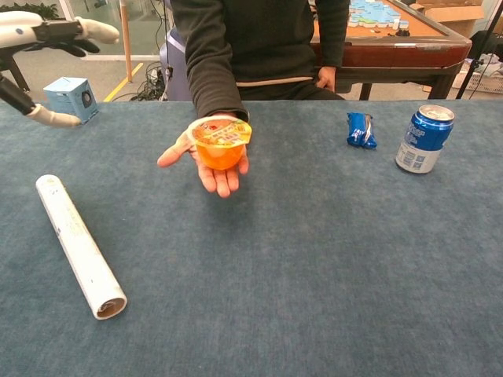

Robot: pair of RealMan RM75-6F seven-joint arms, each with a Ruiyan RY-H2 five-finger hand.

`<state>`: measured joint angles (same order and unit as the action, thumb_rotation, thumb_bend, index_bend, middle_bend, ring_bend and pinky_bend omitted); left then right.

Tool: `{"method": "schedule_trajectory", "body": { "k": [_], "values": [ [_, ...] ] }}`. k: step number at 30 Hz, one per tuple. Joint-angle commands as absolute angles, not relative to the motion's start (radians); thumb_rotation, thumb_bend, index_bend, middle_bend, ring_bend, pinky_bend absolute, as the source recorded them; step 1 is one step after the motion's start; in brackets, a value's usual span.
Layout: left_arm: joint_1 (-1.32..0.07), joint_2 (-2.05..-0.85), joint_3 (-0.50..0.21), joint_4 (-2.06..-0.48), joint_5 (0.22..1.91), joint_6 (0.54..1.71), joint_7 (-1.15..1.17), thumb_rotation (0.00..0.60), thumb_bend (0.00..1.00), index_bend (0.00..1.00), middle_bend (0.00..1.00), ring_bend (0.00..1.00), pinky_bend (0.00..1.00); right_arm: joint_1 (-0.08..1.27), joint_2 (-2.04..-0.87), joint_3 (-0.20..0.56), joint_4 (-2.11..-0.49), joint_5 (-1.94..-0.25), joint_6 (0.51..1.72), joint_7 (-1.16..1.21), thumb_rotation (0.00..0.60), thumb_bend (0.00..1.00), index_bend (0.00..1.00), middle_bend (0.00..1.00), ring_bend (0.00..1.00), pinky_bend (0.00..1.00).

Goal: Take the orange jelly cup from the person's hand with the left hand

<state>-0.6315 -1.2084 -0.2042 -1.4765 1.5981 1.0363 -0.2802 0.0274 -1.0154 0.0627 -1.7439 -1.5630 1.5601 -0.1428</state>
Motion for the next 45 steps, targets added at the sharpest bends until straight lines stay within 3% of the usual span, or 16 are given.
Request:
{"method": "schedule_trajectory", "body": {
  "k": [1, 17, 32, 45],
  "values": [
    [-0.693, -1.227, -0.209, -1.465, 1.611, 0.983, -0.277, 0.600, 0.17, 0.00, 0.02, 0.07, 0.07, 0.028, -1.014, 0.063, -1.747, -1.559, 1.557, -0.145, 0.600, 0.01, 0.02, 0.00, 0.00, 0.06],
    [-0.943, -1.335, -0.214, -1.372, 1.580, 0.761, -0.221, 0.600, 0.17, 0.00, 0.00, 0.04, 0.07, 0.029, -1.014, 0.060, -1.743, -1.537, 1.539, -0.140, 0.600, 0.01, 0.02, 0.00, 0.00, 0.06],
    [-1.063, -1.394, -0.188, -1.315, 1.502, 0.623, -0.144, 0.600, 0.17, 0.00, 0.00, 0.03, 0.07, 0.018, -1.021, 0.055, -1.728, -1.523, 1.542, -0.120, 0.600, 0.01, 0.02, 0.00, 0.00, 0.06],
    [-1.108, -1.441, -0.169, -1.271, 1.459, 0.594, -0.122, 0.600, 0.17, 0.15, 0.03, 0.10, 0.08, 0.001, -1.023, 0.051, -1.712, -1.513, 1.555, -0.098, 0.600, 0.01, 0.02, 0.00, 0.00, 0.06]
  ]
}}
